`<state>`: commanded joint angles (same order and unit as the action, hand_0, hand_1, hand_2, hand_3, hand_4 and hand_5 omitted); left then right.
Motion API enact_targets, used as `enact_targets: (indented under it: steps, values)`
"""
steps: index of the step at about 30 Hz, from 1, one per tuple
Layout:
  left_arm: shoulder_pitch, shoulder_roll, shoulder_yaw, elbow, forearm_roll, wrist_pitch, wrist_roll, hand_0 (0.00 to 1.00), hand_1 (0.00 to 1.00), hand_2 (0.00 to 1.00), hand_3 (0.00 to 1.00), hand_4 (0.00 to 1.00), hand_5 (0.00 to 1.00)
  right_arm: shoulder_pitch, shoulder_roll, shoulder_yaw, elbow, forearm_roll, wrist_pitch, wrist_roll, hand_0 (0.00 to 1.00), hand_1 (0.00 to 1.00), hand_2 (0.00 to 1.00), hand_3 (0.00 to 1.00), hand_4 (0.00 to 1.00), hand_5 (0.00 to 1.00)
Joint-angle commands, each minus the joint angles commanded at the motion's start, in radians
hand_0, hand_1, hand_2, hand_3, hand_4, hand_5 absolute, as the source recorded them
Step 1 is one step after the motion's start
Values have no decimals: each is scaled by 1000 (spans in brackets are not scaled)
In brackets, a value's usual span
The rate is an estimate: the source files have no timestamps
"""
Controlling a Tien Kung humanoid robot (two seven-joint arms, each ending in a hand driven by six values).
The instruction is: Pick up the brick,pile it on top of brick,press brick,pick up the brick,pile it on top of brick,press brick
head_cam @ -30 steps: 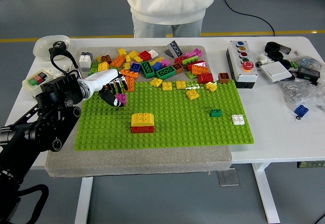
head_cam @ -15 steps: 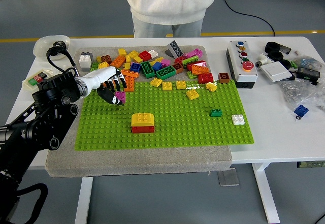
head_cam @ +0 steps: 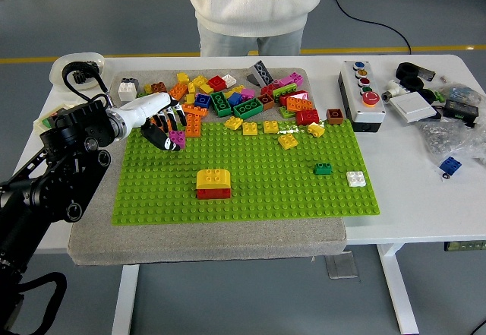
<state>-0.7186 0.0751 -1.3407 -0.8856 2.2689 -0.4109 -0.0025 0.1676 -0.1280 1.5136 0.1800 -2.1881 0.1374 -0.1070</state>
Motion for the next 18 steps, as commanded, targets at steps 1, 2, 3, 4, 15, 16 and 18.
enact_targets:
  steps: [1,2,3,4,15,16,18]
  values:
    - [0,1,-1,-4,0,-2,1,496,443,452,521,887,2,0,0,0,0,0,0,0,740,646,713,589,807,373]
    - [1,2,-2,-9,0,-5,1,496,442,451,521,886,2,0,0,1,0,0,0,0,739,645,713,589,806,373]
    - [2,4,-4,-14,0,-7,2,496,442,451,521,886,2,0,0,1,0,0,0,0,739,645,713,589,806,373]
    - [3,7,-6,-25,0,-13,4,496,442,451,521,886,2,0,-1,2,0,0,0,0,739,645,713,589,806,373]
    - [12,25,-13,-91,0,-45,19,493,441,450,518,888,2,1,-3,7,0,1,-2,-1,739,645,713,589,806,372]
    - [13,26,-14,-96,0,-48,20,493,441,450,518,888,2,1,-3,8,0,1,-2,-1,739,645,713,589,806,372]
    - [14,28,-14,-104,0,-53,23,493,441,450,518,888,2,1,-3,8,0,0,-2,-1,739,645,713,589,806,372]
